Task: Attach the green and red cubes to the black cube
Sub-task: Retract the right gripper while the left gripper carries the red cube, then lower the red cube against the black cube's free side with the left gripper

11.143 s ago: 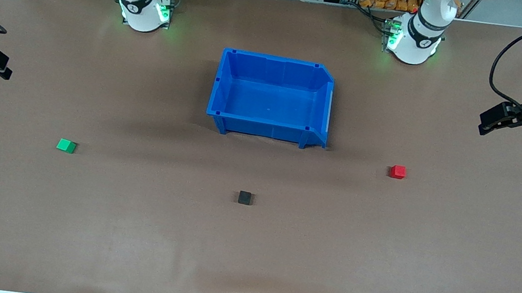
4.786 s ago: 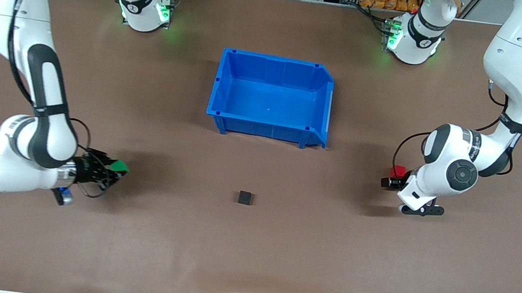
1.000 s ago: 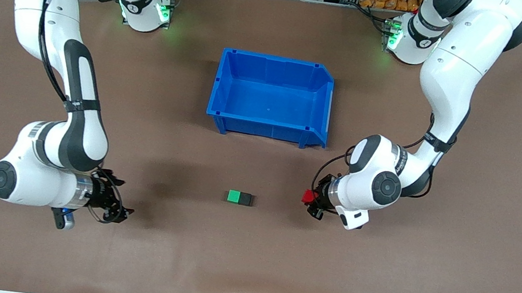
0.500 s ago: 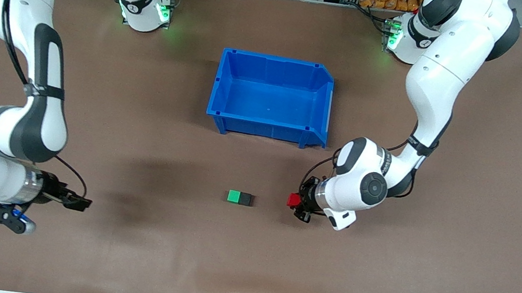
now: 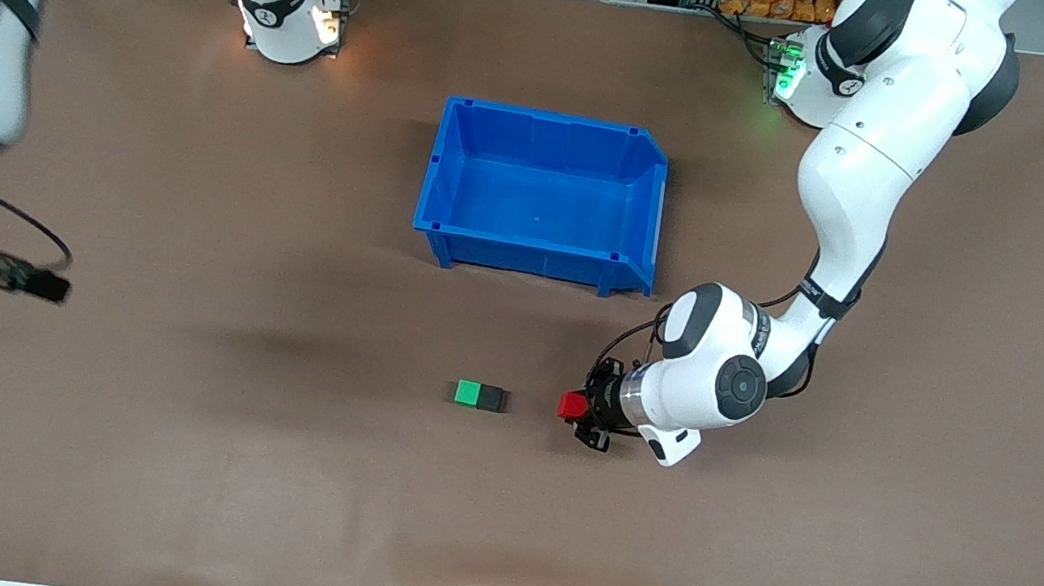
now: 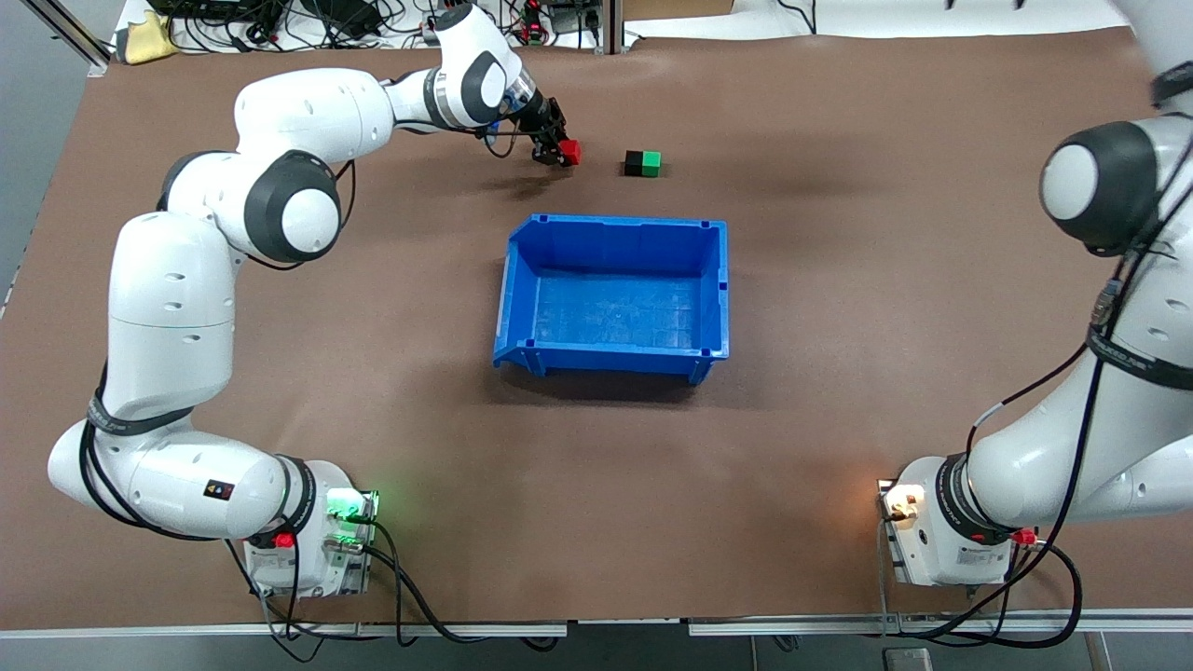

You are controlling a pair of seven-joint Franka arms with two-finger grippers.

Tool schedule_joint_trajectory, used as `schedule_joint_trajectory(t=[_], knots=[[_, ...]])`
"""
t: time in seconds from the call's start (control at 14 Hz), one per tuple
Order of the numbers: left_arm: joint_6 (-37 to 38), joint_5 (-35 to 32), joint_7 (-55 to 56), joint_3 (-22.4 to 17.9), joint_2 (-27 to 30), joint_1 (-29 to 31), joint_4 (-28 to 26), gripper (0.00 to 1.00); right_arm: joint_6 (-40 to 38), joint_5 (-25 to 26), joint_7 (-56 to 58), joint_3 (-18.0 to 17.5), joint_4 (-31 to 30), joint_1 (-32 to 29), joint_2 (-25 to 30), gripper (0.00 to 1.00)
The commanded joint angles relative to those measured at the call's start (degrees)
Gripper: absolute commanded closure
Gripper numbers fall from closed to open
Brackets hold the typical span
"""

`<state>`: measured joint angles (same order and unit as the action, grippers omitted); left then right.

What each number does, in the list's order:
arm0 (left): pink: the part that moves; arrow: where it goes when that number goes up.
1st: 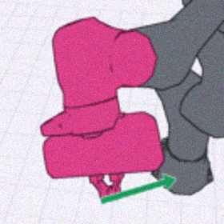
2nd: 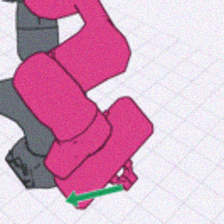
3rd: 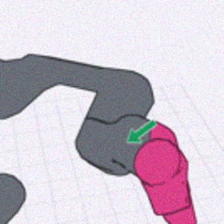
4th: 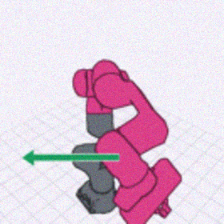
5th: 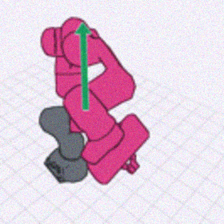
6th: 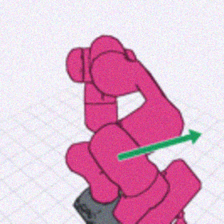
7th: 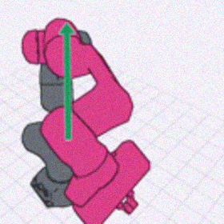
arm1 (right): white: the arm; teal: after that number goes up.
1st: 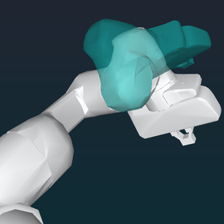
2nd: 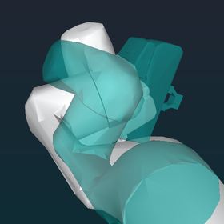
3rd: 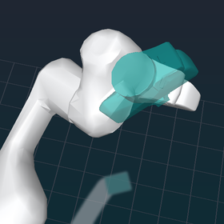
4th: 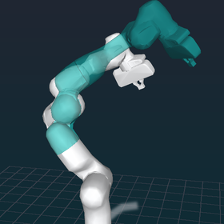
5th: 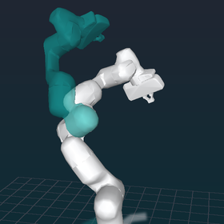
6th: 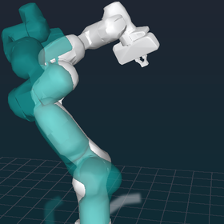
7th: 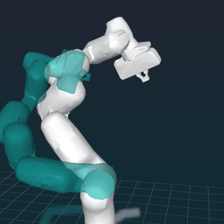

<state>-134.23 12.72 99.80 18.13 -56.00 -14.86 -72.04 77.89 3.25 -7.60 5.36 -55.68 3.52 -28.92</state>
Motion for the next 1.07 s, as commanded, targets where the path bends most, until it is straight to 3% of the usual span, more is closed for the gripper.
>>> schedule_joint_trajectory(t=[0.0, 0.21, 0.43, 0.79, 1.0], knots=[[-0.06, 0.99, 1.53, -0.55, -1.57, -1.14, 2.78, 1.0, -4.83, -0.18, 12.02, -0.87, -3.63, -2.81, 5.79, 0.0], [-1.91, 1.26, 4.86, -0.55, -3.68, -1.48, 4.28, 1.0, 1.19, -6.57, 16.2, -0.7, -18.35, -5.53, 14.57, 0.0], [-6.81, 1.26, 12.32, -0.81, -4.29, -5.07, 4.54, 1.0, 5.68, -5.89, 16.12, -0.88, -28.31, -3.7, 21.52, 0.0], [-9.64, 1.35, 17.35, -9.24, -8.06, -13.35, 9.27, 1.0, 10.27, -5.8, 15.59, -0.96, -35.63, -1.41, 26.99, 0.0], [-9.73, 1.35, 17.44, -9.25, -9.74, -13.96, 11.22, 1.0, 6.07, -5.28, 15.51, -0.09, -28.1, -4.38, 26.12, 0.0]])
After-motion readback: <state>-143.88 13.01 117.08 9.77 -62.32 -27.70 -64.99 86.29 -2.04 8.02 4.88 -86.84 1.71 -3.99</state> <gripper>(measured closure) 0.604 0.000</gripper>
